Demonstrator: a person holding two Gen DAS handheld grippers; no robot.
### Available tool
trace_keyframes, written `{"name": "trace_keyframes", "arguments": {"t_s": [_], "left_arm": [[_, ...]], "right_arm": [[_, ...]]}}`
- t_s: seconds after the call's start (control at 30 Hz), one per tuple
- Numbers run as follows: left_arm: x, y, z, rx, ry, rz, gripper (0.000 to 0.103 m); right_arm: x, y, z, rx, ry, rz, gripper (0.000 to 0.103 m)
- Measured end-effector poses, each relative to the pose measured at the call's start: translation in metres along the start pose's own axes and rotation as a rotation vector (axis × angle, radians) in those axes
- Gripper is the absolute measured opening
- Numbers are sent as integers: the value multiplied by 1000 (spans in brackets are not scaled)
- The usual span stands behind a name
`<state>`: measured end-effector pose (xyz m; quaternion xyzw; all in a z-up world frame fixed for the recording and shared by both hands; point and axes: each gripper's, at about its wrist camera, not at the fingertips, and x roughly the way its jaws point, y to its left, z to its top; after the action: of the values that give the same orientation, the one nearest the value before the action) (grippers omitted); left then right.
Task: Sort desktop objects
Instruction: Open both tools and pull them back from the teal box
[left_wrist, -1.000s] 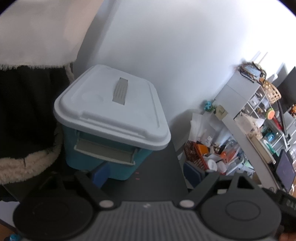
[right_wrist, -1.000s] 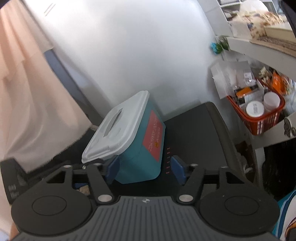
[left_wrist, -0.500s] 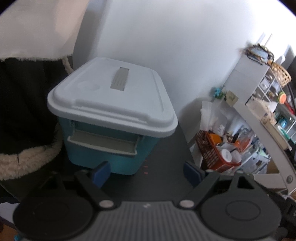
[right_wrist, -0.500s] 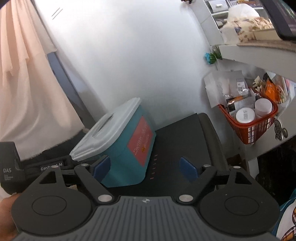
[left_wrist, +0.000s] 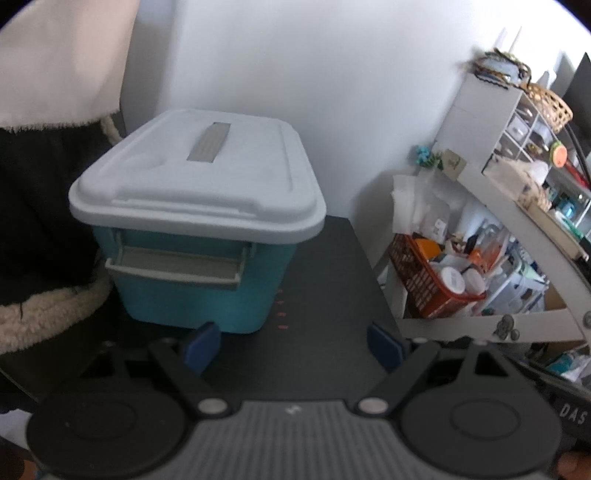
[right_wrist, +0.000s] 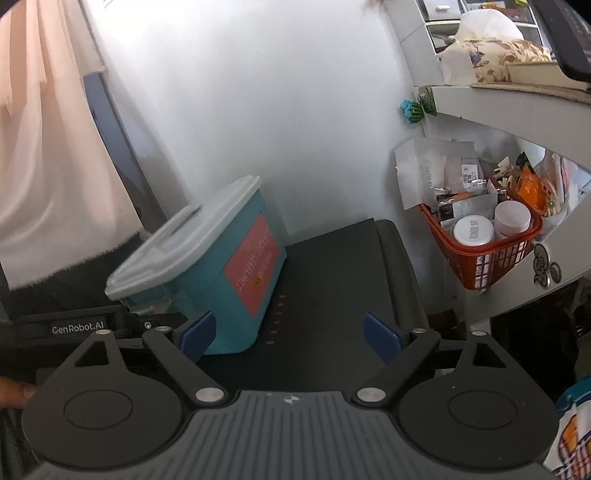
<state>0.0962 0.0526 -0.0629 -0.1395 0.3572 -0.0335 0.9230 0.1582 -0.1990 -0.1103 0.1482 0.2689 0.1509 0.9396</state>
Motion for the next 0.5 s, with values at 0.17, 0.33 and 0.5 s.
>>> {"name": "trace_keyframes", "arguments": {"t_s": [0.17, 0.33, 0.5], "left_arm": [[3, 1, -6, -14, 8, 20, 89], [7, 0, -13, -19, 21, 31, 89], [8, 0, -15, -17, 29, 34, 89]], "right_arm": [[4, 2, -3, -22, 23, -17, 93], [8, 4, -5, -63, 27, -43, 95], [12, 4, -8, -74, 35, -55, 95]]}}
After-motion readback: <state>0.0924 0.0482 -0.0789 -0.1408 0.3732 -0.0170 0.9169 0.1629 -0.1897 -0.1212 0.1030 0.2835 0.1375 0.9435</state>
